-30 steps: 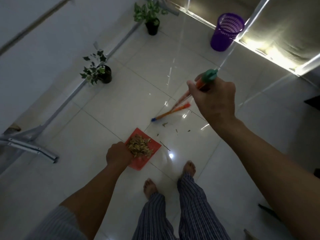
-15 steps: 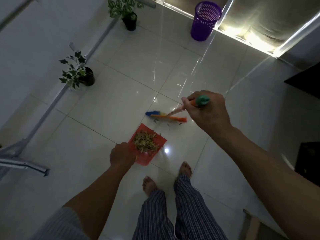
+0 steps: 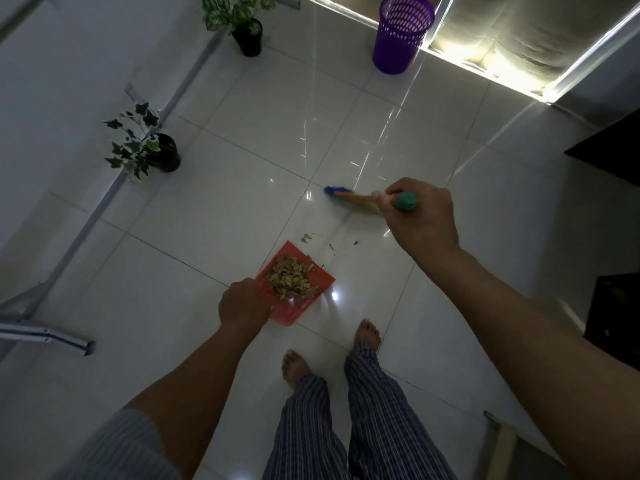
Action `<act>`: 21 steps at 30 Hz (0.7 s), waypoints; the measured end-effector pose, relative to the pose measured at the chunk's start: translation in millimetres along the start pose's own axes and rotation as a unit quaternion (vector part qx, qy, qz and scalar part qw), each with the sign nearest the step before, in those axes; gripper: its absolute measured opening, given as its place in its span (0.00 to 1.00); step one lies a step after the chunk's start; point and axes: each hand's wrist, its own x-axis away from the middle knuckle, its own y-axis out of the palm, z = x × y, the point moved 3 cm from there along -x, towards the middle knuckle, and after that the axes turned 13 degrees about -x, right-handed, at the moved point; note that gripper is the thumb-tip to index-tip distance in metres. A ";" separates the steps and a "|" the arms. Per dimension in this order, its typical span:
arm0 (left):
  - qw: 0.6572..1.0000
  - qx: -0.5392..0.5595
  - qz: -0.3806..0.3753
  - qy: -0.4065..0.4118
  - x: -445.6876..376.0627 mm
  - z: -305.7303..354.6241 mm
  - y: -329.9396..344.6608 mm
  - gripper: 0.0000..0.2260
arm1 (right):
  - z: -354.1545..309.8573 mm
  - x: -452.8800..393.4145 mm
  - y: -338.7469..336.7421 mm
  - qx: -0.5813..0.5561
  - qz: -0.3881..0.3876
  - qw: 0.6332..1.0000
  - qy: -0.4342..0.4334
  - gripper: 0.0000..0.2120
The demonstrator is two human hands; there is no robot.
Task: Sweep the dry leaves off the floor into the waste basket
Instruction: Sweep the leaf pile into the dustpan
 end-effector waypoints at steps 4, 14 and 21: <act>1.000 0.003 0.007 0.006 1.9 -1.9 -4.1 0.07 | 10.6 10.7 6.8 0.045 -0.081 0.995 0.018 0.08; 1.000 -0.024 -0.010 -0.003 23.5 -34.0 -15.1 0.09 | -23.1 51.5 30.3 -0.002 -0.072 0.996 0.050 0.12; 1.000 -0.013 -0.012 0.000 42.7 -55.3 12.3 0.07 | -43.8 76.0 44.2 -0.020 -0.062 0.997 0.043 0.16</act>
